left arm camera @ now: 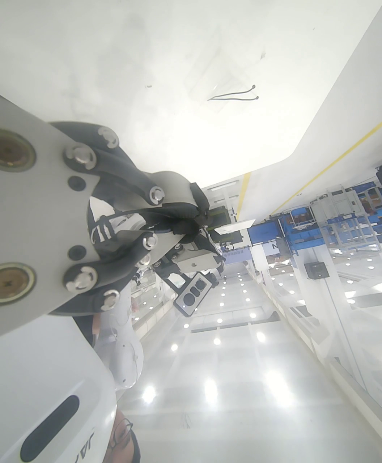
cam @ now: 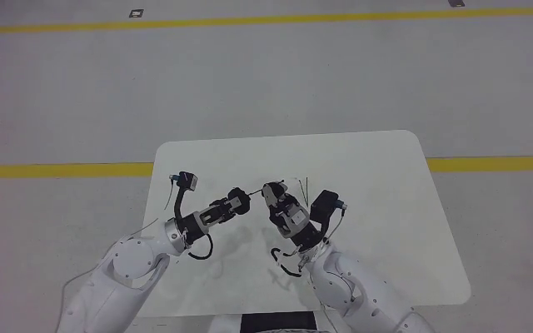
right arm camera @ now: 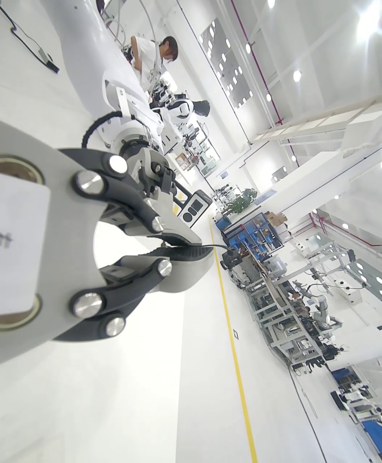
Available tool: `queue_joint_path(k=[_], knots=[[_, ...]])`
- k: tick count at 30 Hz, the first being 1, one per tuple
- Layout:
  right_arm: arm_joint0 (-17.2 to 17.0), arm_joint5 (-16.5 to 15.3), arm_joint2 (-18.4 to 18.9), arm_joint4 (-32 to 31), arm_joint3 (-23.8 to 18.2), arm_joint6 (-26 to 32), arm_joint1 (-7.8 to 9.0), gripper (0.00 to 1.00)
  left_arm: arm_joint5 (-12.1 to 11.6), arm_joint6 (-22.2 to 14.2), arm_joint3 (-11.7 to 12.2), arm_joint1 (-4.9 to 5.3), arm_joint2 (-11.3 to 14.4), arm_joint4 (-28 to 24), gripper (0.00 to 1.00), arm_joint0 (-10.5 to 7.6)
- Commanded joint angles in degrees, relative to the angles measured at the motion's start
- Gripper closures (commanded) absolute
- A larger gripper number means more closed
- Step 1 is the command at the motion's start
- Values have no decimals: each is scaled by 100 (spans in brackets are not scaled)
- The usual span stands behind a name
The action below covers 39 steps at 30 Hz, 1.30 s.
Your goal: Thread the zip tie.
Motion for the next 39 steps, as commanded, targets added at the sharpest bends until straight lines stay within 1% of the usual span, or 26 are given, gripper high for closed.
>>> queue_joint_path(k=[1, 17, 29, 39], knots=[[7, 6, -3, -3, 18, 13, -19, 100, 0, 0, 0, 0, 0, 0, 100, 0], [8, 81, 23, -98, 96, 99, -147, 100, 0, 0, 0, 0, 0, 0, 100, 0], [-43, 44, 76, -195, 103, 165, -212, 100, 0, 0, 0, 0, 0, 0, 100, 0], [-93, -63, 137, -182, 110, 185, -258, 100, 0, 0, 0, 0, 0, 0, 100, 0]])
